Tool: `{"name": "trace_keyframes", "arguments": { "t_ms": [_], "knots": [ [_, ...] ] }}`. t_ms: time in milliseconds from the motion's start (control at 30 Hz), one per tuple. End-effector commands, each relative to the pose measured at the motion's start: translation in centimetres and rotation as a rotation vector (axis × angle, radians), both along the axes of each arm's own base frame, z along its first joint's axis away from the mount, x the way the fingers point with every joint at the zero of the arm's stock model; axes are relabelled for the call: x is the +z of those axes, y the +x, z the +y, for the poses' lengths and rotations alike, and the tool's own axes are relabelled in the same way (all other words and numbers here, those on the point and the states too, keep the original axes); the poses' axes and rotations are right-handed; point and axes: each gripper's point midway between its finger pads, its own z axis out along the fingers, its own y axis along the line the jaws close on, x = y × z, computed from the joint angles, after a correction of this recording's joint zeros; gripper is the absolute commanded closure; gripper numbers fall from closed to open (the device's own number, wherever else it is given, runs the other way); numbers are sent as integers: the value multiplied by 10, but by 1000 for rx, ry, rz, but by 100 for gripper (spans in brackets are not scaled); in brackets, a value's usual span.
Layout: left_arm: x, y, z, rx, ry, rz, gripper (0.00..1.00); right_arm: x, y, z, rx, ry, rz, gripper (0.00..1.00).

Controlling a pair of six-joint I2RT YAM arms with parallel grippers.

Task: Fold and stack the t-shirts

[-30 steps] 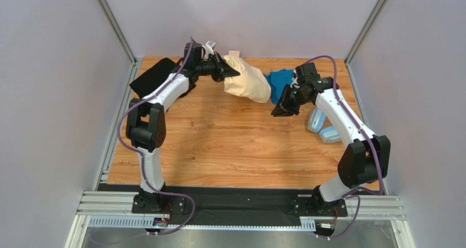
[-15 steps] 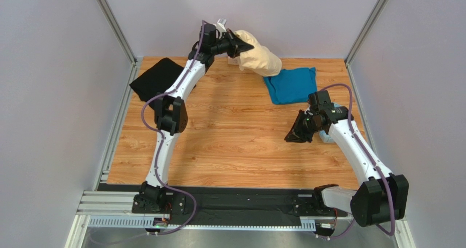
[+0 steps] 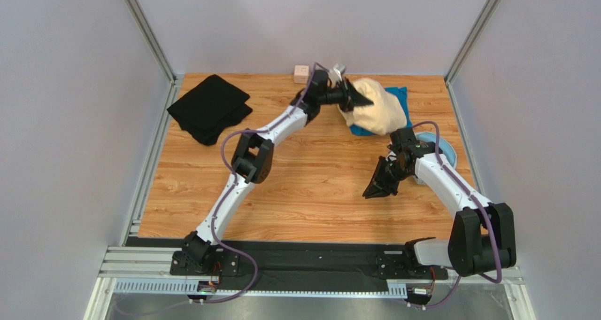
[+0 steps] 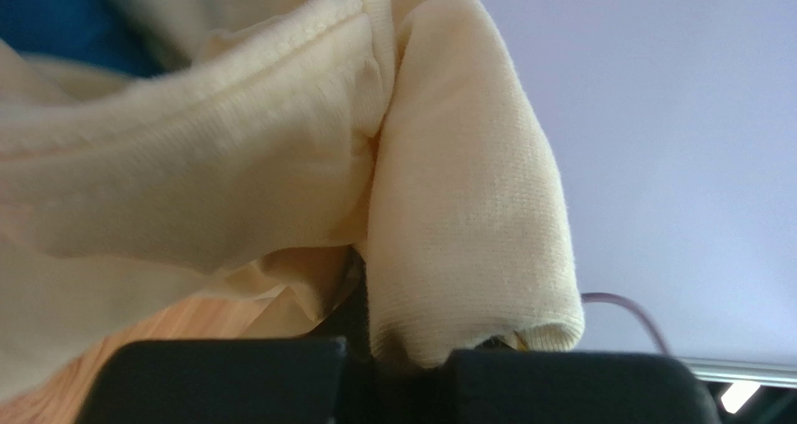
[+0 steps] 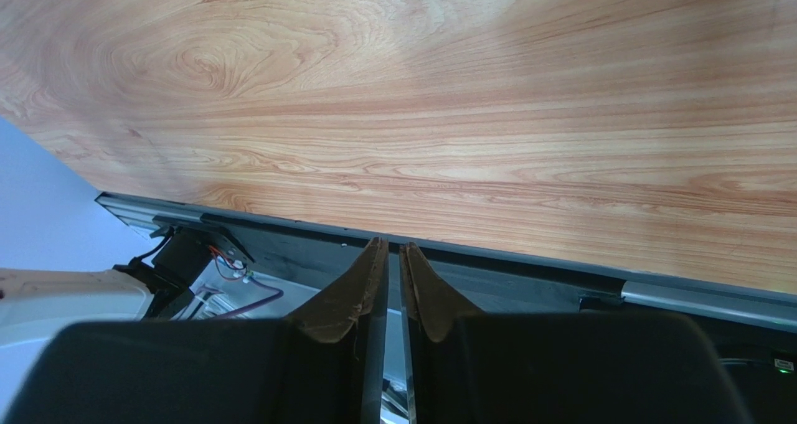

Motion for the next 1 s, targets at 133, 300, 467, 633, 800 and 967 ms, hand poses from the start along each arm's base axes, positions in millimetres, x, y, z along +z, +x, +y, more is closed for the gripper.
{"name": "trace_keyframes", "arguments": {
  "t_ms": [133, 300, 467, 633, 800, 967],
  "knots": [
    [-59, -21, -19, -78, 44, 98, 100, 4, 5, 6, 56, 43, -28, 84],
    [-77, -4, 8, -40, 62, 173, 100, 1, 10, 6, 63, 48, -15, 84],
    [-94, -19, 39, 1, 195, 156, 100, -3, 12, 5, 70, 45, -1, 84],
    [-83, -16, 44, 3, 194, 111, 100, -7, 13, 4, 75, 49, 12, 85],
    [-47, -13, 40, -29, 134, 39, 100, -11, 11, 5, 74, 51, 33, 85],
    [18, -6, 43, -40, 19, -83, 100, -19, 9, 4, 77, 48, 58, 85]
  ]
}}
